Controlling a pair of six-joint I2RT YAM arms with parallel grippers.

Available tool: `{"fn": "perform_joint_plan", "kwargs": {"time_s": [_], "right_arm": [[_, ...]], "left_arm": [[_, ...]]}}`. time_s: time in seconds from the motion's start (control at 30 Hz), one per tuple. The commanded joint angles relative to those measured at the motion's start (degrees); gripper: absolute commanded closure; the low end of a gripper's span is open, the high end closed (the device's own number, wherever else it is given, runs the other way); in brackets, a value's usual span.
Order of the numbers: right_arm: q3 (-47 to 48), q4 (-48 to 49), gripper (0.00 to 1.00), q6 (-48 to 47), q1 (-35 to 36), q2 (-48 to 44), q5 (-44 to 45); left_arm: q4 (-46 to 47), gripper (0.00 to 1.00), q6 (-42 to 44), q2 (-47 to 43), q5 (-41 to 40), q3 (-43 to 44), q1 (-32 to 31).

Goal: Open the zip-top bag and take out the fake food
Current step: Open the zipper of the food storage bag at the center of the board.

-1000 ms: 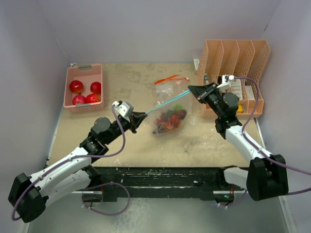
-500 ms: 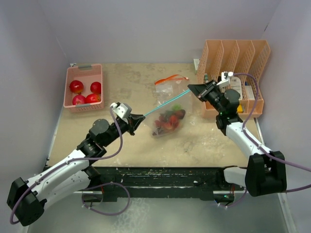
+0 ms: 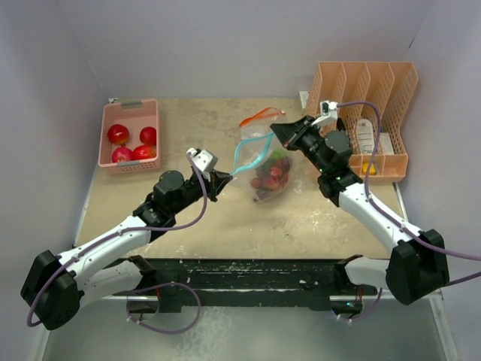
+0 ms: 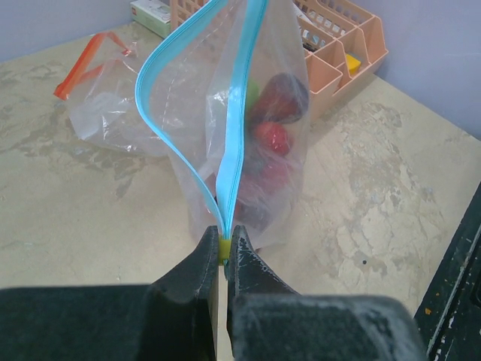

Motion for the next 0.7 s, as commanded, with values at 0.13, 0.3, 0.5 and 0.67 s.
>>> {"fn": "perform_joint_plan", "kwargs": {"time_s": [0.13, 0.3, 0.5, 0.67], "right_arm": [[1.01, -1.09, 0.87, -4.77, 0.48, -1.70, 4.12], [3.98, -11.11, 0.42, -9.83, 0.39, -5.26, 8.06], [4.72, -22.43, 0.27, -13.57, 0.43, -11.45, 15.51], [-1.62, -28.88, 0.27, -9.99, 0.42, -20.93, 21.40]], "left_arm": [[4.10, 1.00, -0.67, -1.33, -0.36, 0.72, 0.22], [4.31, 1.00, -0.79, -1.24, -0.27, -0.09, 0.15], [6.10, 1.00, -1.43, -0.35, 0.12, -0.22, 0.21], [7.35, 1.00, -2.11, 0.65, 1.07, -0.48, 0.13]]}}
